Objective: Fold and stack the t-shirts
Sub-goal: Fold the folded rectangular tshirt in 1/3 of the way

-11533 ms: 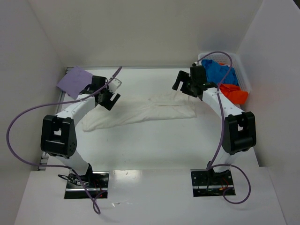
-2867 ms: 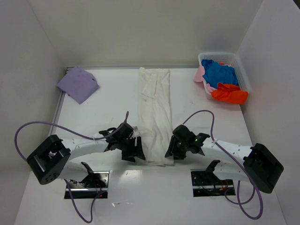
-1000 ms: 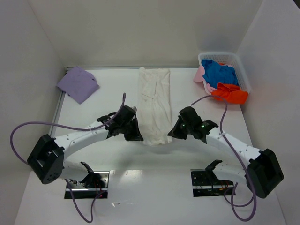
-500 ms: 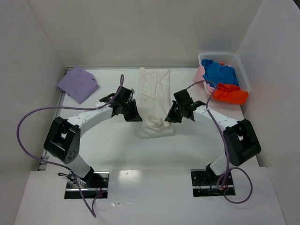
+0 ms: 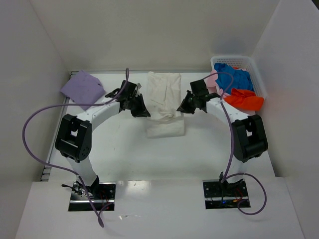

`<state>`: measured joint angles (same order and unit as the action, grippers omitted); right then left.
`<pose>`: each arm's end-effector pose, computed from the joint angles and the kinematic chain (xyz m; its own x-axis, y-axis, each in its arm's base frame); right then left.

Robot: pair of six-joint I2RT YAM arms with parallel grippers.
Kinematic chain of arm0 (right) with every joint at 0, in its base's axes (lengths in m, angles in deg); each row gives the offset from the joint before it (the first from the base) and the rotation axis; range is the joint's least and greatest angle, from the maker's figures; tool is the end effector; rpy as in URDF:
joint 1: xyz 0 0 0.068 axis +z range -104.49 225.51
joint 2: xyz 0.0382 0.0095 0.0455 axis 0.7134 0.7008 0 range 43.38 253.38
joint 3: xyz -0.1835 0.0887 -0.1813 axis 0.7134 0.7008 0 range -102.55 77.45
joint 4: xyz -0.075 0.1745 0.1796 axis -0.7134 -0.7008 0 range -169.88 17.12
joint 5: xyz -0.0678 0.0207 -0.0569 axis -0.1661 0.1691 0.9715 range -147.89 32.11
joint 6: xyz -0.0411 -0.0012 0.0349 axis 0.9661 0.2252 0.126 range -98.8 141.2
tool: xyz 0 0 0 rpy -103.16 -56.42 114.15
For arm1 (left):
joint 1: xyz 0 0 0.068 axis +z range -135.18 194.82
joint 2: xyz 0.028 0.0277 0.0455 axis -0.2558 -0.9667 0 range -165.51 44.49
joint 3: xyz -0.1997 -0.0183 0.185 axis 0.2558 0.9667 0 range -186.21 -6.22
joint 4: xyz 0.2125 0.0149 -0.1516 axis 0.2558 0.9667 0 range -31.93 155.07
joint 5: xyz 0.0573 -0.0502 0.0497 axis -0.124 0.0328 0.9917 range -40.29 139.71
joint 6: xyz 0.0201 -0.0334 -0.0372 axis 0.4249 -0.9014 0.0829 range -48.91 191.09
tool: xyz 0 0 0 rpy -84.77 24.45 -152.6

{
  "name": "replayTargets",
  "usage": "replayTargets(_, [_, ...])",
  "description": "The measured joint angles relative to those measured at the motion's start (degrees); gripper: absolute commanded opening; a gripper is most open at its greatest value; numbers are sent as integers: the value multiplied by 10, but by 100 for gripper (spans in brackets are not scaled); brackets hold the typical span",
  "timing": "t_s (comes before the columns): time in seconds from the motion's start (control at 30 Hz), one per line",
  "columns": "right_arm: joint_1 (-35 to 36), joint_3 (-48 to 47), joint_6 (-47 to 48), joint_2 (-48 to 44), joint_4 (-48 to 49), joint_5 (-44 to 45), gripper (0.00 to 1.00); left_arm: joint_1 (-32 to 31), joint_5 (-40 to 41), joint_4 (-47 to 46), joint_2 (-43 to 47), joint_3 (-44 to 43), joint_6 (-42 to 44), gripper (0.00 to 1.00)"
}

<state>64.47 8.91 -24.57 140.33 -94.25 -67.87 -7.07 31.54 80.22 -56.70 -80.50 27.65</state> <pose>0.3444 0.1249 0.2285 -0.8088 0.4684 -0.3556 0.2205 0.8021 0.5549 0.3555 -0.1548 0.2338 -0.8829 -0.3493 -0.3138 -0.0870 0.7784 -0.6217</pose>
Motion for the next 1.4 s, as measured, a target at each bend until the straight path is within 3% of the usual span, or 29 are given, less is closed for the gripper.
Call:
replayTargets(0.63, [-19, -174, 42, 178, -3, -10, 0, 41, -27, -13, -144, -117, 14, 0])
replayTargets(0.97, [-40, -202, 54, 189, -6, -11, 3, 48, -36, -16, -183, -181, 16, 2])
replayTargets(1.07, [-45, -213, 57, 193, -6, -14, 4, 47, -41, -16, -195, -191, 17, 10])
replayTargets(1.1, [-45, -217, 59, 197, -6, -15, 5, 47, -43, -16, -198, -194, 17, 18])
replayTargets(1.13, [-46, -223, 60, 202, -6, -16, 7, 47, -44, -17, -204, -197, 18, 38])
replayTargets(1.17, [-46, -226, 61, 207, -5, -16, 10, 47, -45, -17, -209, -198, 23, 44])
replayTargets(1.2, [-46, -228, 63, 213, -4, -17, 19, 48, -47, -18, -214, -199, 25, 52])
replayTargets(1.27, [-46, -230, 66, 224, -4, -17, 26, 49, -50, -19, -222, -199, 29, 66])
replayTargets(1.4, [-46, -230, 75, 238, -3, -18, 47, 57, -57, -24, -228, -199, 30, 80])
